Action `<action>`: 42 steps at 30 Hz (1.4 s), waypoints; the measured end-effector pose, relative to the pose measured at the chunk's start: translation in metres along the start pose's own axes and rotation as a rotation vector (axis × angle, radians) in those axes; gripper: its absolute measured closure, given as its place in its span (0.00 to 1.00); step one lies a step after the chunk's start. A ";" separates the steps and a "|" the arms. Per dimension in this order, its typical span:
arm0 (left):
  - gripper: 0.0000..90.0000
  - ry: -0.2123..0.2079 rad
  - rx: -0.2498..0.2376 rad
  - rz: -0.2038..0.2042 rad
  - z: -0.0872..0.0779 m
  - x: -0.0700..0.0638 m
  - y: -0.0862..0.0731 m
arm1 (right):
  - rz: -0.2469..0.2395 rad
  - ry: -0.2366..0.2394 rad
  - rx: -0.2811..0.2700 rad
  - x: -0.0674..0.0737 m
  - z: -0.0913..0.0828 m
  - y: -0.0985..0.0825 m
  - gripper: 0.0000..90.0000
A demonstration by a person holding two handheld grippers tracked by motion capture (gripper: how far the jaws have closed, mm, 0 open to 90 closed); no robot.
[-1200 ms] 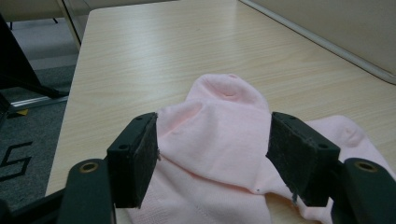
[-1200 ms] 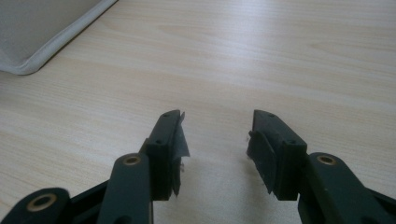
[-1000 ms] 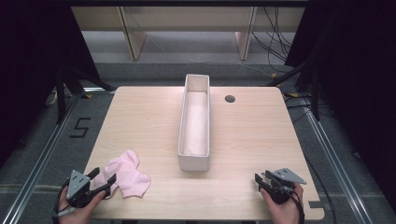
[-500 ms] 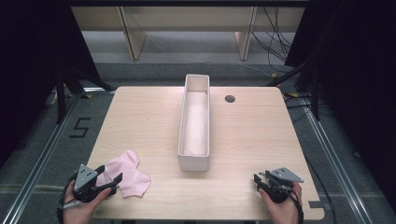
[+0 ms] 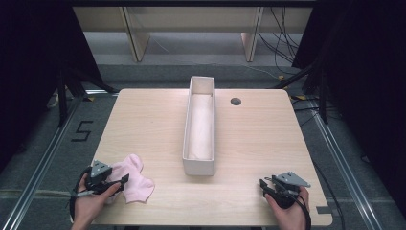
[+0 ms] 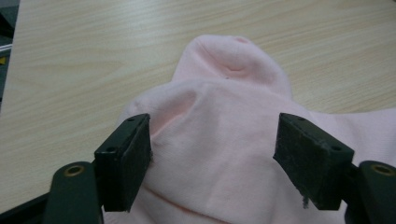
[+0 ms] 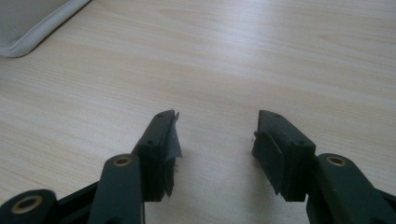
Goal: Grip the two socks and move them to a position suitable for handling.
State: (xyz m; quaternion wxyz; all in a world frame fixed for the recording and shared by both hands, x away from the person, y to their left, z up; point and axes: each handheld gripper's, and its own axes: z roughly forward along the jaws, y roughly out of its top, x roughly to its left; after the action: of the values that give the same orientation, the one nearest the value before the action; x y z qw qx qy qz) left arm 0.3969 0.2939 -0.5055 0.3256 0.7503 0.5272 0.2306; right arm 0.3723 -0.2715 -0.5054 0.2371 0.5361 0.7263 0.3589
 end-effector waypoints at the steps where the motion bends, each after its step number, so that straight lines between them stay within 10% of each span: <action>1: 0.32 0.000 0.015 0.000 0.001 0.001 0.000 | 0.000 -0.001 -0.006 0.000 0.001 0.000 0.54; 9: 0.41 -0.002 0.030 -0.021 0.002 0.003 -0.001 | 0.035 0.011 0.013 0.003 0.001 0.000 0.54; 18: 0.85 0.000 0.040 -0.014 0.001 -0.007 0.001 | -0.004 -0.003 0.006 0.002 0.004 0.000 0.54; 22: 0.91 -0.041 0.034 -0.080 -0.002 -0.010 0.001 | 0.005 0.020 0.017 0.002 0.001 0.000 0.54; 28: 0.92 -0.162 -0.011 -0.087 -0.008 -0.047 0.006 | -0.010 0.007 0.007 0.002 0.002 0.001 0.54; 37: 0.90 -0.196 0.003 -0.019 0.003 -0.076 0.012 | -0.014 0.048 -0.018 0.020 -0.007 0.009 0.59; 41: 0.76 -0.201 -0.004 0.007 0.002 -0.079 0.012 | -0.096 0.135 -0.015 0.046 -0.011 0.020 0.69; 42: 0.61 -0.186 -0.031 0.046 -0.003 -0.078 0.012 | -0.198 0.208 -0.013 0.068 -0.011 0.027 0.74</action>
State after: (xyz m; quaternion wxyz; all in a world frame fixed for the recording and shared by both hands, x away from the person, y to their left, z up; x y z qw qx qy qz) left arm 0.3763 0.2185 -0.4946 0.3791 0.7754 0.4735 0.1754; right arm 0.3599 -0.2049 -0.4748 0.1982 0.4205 0.7939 0.3920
